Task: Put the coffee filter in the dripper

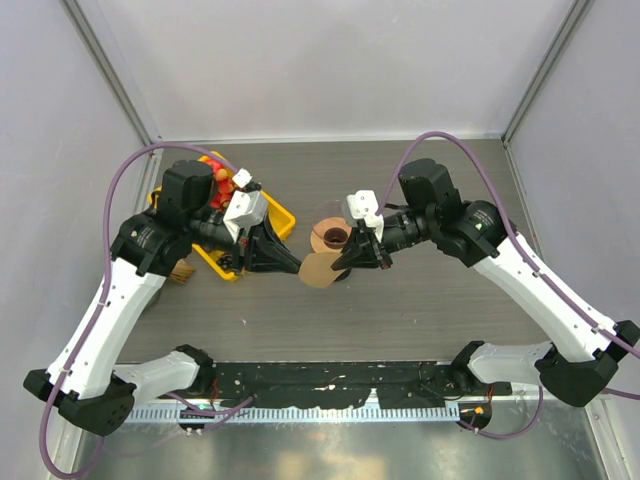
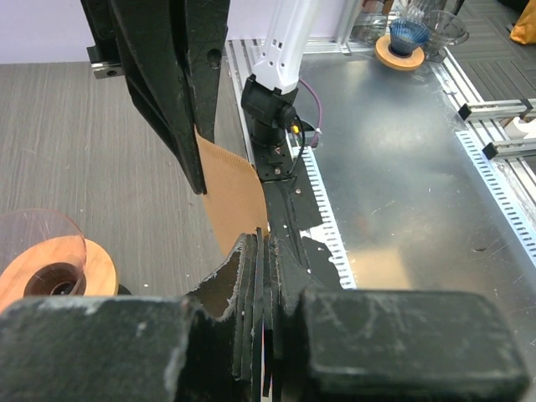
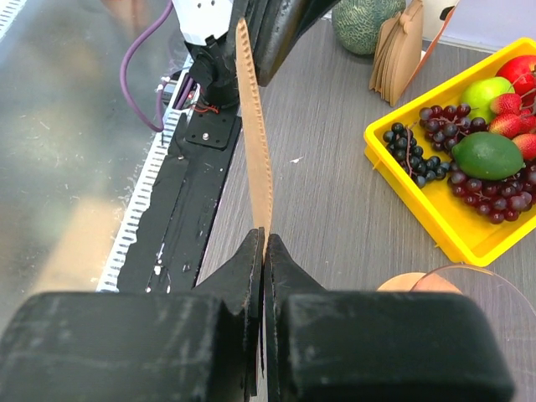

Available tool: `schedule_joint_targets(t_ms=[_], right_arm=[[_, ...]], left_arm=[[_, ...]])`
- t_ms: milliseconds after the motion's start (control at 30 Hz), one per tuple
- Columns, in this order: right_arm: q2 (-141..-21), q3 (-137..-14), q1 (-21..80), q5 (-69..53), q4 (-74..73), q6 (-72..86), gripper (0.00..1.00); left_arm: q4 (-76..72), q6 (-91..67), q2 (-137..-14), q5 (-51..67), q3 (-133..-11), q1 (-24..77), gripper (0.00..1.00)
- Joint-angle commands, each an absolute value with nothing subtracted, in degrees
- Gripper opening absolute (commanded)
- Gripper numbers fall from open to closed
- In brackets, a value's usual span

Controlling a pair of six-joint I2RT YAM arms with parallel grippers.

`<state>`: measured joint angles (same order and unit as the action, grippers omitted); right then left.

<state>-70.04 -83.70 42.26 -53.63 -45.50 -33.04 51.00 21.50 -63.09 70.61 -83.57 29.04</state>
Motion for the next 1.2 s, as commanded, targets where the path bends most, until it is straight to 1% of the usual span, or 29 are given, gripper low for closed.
schedule_joint_targets(t_ms=[0, 433, 800, 1033, 1167], right_arm=[[-70.4, -85.5, 42.4, -53.5, -43.7, -33.7, 0.05], [-71.4, -86.1, 42.5, -55.4, -41.1, -32.4, 0.05], [-71.7, -86.4, 43.2, -56.9, -40.6, -33.3, 0.05], [-72.3, -86.7, 44.4, -57.0, -41.3, -35.0, 0.05], [-72.2, -86.9, 44.5, -57.1, -41.2, -35.7, 0.05]], left_arm=[[52.0, 23.5, -62.8, 73.7, -84.0, 29.3, 0.0], [51.5, 25.1, -63.3, 74.7, -82.9, 29.4, 0.0], [47.7, 23.7, -64.0, 72.3, -82.0, 29.6, 0.0], [37.9, 16.4, -64.0, 70.9, -80.3, 30.2, 0.0], [35.4, 16.0, -64.0, 69.9, -79.8, 31.1, 0.0]])
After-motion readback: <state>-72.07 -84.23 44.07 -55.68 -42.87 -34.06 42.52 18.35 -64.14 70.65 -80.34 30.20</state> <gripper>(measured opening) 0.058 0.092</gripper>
